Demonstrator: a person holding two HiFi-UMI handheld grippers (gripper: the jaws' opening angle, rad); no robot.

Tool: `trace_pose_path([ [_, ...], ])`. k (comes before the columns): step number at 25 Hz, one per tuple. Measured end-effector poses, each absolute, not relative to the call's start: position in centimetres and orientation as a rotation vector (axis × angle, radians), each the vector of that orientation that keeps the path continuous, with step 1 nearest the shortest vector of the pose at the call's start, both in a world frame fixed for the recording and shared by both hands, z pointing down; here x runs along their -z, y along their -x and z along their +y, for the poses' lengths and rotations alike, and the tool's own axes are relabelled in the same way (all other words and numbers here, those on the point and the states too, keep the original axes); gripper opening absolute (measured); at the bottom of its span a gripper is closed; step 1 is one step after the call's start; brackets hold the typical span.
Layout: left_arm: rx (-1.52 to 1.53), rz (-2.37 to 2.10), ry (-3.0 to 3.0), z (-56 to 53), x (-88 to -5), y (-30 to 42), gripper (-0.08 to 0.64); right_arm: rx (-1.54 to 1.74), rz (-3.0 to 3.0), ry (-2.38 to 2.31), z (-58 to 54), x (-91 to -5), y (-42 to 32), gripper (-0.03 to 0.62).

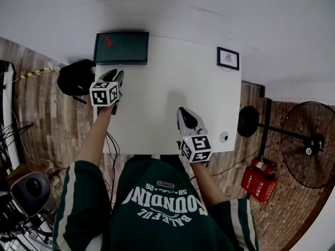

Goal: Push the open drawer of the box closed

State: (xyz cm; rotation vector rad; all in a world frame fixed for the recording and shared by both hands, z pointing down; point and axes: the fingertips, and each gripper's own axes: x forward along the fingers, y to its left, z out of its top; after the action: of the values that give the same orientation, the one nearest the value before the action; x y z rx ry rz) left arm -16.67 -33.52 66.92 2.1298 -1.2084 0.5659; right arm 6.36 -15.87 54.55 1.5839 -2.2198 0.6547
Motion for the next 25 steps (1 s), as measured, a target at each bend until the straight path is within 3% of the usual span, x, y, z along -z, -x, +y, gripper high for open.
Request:
trace_pose_path([
  [4, -0.640, -1.220, -2.257, -30.7, -63.5, 16.0, 0.103, -0.627, -2.279, -1.564, -16.9, -53.6, -5.6, 0.002],
  [6, -0.645, -1.221, -2.318, -29.2, -61.6, 15.3, 0.054, -0.609, -2.309, -1.552, -17.4, -52.9, -5.1, 0.002],
  [25, -0.431, -1.386, -2.489, -20.8, -49.0, 15.9, 0.052, -0.380, -2.537, -1.501, -19.2, -45.2, -2.4, 0.002],
])
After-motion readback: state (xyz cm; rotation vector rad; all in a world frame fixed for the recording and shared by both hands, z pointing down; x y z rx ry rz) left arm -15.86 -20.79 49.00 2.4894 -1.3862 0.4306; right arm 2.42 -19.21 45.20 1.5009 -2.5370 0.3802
